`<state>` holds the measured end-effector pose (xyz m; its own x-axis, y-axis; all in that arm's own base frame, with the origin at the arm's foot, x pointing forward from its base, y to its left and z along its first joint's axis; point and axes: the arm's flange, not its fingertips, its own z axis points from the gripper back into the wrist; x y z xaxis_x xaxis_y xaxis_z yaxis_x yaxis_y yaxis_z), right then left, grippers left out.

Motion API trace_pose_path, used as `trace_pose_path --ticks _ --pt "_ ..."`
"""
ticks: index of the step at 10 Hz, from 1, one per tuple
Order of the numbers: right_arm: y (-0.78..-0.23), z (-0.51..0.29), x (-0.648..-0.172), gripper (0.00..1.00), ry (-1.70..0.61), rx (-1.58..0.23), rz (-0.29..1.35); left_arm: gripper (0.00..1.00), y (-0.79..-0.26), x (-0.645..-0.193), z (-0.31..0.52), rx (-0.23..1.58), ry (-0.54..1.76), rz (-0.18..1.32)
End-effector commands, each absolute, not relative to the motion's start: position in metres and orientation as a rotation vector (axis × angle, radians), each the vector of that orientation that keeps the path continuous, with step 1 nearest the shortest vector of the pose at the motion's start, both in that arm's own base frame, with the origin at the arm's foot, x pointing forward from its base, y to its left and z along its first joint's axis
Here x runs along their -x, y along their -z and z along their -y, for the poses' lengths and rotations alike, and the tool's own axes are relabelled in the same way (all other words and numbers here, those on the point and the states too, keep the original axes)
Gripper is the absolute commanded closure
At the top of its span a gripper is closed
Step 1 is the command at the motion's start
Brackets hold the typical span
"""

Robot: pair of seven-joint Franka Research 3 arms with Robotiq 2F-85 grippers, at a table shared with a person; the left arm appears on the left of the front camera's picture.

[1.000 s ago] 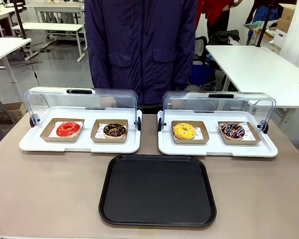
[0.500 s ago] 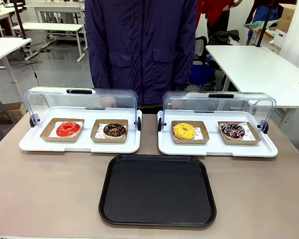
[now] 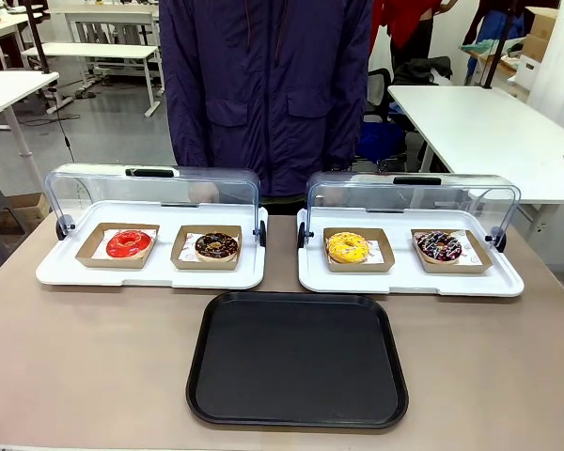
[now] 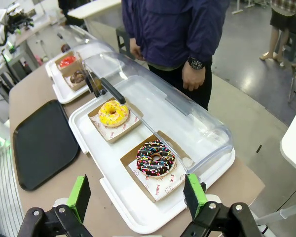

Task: Move the first donut from the left to the tray.
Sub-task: Pick up the Paper togo box containing the Donut indicated by the person and place it on the Handle tray.

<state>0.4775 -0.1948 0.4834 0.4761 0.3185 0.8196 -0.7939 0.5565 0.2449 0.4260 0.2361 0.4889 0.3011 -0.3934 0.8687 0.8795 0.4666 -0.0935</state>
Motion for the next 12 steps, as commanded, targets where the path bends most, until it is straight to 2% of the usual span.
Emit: trace_pose_path --ticks 1,12 --pt "-0.4863 0.1941 -0.4766 0.00 -0.752 -0.680 0.810 0.00 -0.4906 -0.4261 -0.2353 0.644 0.923 0.906" --pt "-0.4863 0.1941 -0.4766 0.00 -0.752 -0.680 0.810 0.00 -0.4906 -0.4261 -0.2353 0.644 0.923 0.906"
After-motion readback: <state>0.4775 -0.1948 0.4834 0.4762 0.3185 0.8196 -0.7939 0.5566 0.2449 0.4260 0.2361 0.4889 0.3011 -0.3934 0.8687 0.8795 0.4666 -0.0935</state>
